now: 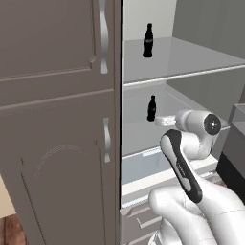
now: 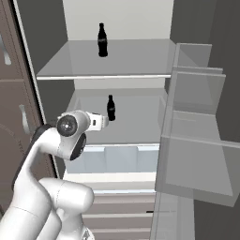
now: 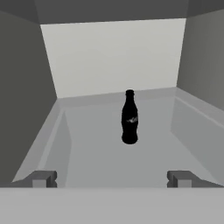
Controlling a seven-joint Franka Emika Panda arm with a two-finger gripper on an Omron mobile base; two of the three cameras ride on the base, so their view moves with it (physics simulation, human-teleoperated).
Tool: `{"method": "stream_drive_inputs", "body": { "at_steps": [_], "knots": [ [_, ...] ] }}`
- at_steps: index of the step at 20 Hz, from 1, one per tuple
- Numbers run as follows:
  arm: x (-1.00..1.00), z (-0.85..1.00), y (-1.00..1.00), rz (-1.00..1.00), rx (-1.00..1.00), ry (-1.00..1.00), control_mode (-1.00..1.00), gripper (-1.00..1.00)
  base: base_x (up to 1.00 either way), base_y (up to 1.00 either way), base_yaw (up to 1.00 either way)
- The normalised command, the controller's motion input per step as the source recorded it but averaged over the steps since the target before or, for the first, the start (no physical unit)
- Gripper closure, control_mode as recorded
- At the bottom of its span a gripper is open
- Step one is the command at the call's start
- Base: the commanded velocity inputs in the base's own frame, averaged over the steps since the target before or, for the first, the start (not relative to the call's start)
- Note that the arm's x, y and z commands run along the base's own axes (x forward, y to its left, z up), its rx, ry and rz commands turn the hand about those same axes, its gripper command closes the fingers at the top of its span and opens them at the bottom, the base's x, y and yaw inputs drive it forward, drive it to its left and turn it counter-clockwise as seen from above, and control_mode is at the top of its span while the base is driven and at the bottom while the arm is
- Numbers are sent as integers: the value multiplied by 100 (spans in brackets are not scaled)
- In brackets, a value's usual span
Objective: Open the fridge, grab two sodas, and place both sodas inside the bowl with ice on the dining counter.
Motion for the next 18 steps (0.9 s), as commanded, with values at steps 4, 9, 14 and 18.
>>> {"method": "stream_drive_inputs", "body": {
  "at_steps": [4,9,14,18],
  "knots": [
    [34,0,0,0,0,0,-100,-100,0,0,0],
    [40,0,-1,0,0,0,-100,-100,0,0,0],
    [42,0,-17,0,0,3,-100,-100,0,0,0],
    [40,0,-25,0,-1,1,-100,-100,0,0,0]
  ]
}}
